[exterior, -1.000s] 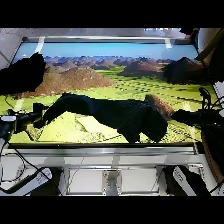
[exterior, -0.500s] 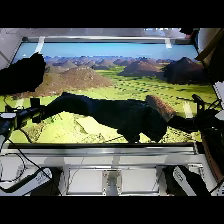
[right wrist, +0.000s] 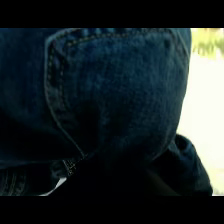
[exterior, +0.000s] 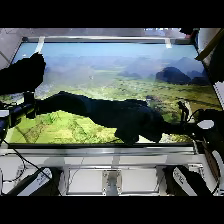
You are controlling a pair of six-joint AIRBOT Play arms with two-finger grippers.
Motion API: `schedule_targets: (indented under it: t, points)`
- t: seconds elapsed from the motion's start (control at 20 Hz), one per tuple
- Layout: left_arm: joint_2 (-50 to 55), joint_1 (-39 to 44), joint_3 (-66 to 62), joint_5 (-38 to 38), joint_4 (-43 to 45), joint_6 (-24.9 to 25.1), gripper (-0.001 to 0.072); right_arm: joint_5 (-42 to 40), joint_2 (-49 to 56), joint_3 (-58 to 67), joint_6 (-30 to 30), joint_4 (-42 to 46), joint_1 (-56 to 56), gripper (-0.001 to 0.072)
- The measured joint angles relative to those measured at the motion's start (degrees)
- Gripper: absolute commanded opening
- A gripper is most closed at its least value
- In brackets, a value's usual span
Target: Fold the clothes and pants, and hang the long-sleeved shirts on hangers.
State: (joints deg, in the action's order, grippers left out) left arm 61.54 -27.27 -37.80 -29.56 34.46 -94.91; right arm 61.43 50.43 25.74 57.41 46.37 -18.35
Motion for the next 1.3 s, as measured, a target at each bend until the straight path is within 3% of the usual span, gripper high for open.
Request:
schedule_targets:
  t: [0.25,0.45,0.65,0.95,1.25,1.3]
  points:
    - [-6.0,-3.8,-6.0,-2.6,0.9,10.3,0.0021,0.6,0.0,18.6,-0.4,5.9,1.8,0.005]
    - [-11.1,-7.4,-11.1,-5.9,4.3,13.5,0.002,2.8,0.1,41.4,1.5,16.3,2.2,0.005]
    - [-15.2,-8.6,-12.8,-8.0,6.3,14.5,0.0021,6.3,0.3,55.8,4.7,20.0,2.3,0.005]
    - [-21.1,-9.9,-13.3,-14.3,13.4,15.0,0.0021,19.7,-1.0,61.2,6.8,21.2,2.3,0.0049]
    - [-19.4,-10.1,-13.2,-22.0,22.6,15.0,0.002,21.7,5.8,60.7,8.4,21.0,2.3,0.0051]
    - [-18.1,-10.1,-13.2,-22.9,23.3,15.0,0.0021,21.6,8.5,60.2,8.7,20.3,2.4,0.0127]
